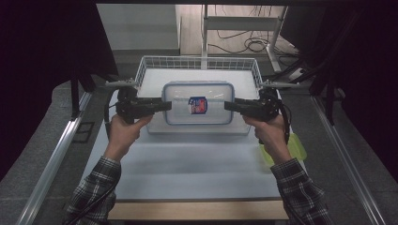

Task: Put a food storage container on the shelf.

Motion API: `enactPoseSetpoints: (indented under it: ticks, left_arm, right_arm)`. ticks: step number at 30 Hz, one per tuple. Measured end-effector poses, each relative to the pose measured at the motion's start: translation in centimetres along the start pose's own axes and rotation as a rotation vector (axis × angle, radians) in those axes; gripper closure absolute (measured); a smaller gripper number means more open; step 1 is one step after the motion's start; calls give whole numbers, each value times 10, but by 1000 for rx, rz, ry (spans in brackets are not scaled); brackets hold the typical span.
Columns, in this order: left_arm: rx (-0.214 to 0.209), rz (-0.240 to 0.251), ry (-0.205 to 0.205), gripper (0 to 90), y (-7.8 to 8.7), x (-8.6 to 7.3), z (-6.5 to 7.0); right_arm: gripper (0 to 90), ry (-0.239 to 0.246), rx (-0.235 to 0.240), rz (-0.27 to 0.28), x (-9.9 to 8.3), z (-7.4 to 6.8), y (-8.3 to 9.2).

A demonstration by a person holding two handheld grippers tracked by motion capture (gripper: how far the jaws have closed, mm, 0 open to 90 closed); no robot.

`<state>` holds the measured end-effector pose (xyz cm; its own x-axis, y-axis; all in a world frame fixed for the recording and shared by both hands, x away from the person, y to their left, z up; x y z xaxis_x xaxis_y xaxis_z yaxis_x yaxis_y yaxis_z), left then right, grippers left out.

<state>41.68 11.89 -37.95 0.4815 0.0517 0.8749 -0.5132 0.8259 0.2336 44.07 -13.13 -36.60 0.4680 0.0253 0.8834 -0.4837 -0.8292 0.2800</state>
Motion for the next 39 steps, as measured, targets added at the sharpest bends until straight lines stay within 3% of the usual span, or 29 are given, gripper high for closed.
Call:
enactPoseSetpoints:
  ticks: [20, 39]
  left_arm:
    - [6, 13, 5, 528, -11, 42, -20]
    - [18, 44, 39, 526, -27, 54, -38]
  right_arm:
    - [521, -21, -6, 44, 42, 17, -16]
    - [507, -66, -25, 48, 55, 39, -30]
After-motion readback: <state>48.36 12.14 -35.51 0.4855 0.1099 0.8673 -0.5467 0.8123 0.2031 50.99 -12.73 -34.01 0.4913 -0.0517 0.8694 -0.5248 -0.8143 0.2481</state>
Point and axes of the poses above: each handheld gripper's, and its own axes: y roughly backward along the jaws, x roughly out of its top, z roughly to its right, the point moved 9 cm from there along -y, roughly forward along the jaws, and after that the axes turned 5 degrees about z, right-handed, at the moved point
